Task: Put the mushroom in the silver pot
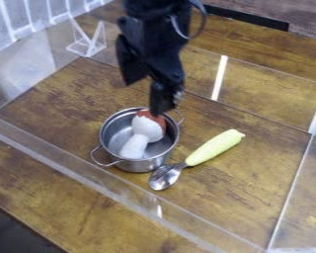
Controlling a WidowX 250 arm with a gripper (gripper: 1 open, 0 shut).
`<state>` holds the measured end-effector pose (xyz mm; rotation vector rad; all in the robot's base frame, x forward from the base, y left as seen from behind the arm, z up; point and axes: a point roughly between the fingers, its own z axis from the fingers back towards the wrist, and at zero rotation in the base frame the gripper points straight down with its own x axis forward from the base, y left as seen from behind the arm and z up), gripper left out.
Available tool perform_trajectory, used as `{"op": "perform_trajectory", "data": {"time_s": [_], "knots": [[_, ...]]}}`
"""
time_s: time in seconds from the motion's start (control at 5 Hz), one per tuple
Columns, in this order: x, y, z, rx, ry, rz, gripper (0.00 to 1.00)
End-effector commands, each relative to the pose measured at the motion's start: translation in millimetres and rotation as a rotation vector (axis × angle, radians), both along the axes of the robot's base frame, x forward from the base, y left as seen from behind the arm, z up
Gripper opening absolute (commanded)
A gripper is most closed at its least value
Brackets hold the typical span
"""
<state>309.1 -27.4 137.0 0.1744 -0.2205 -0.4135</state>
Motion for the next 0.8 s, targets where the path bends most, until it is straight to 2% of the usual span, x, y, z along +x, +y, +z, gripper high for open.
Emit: {"op": "perform_trajectory", "data": {"time_s": [0.0,0.4,0.6], "knots": [[5.2,12,20.6,-0.010,-0.104,0.041,1.00],[6.3,18,1.5,-0.018,-0.085,0.110,1.00],[7.2,23,-9.8,-0.024,-0.071,0.116,1.00]]}}
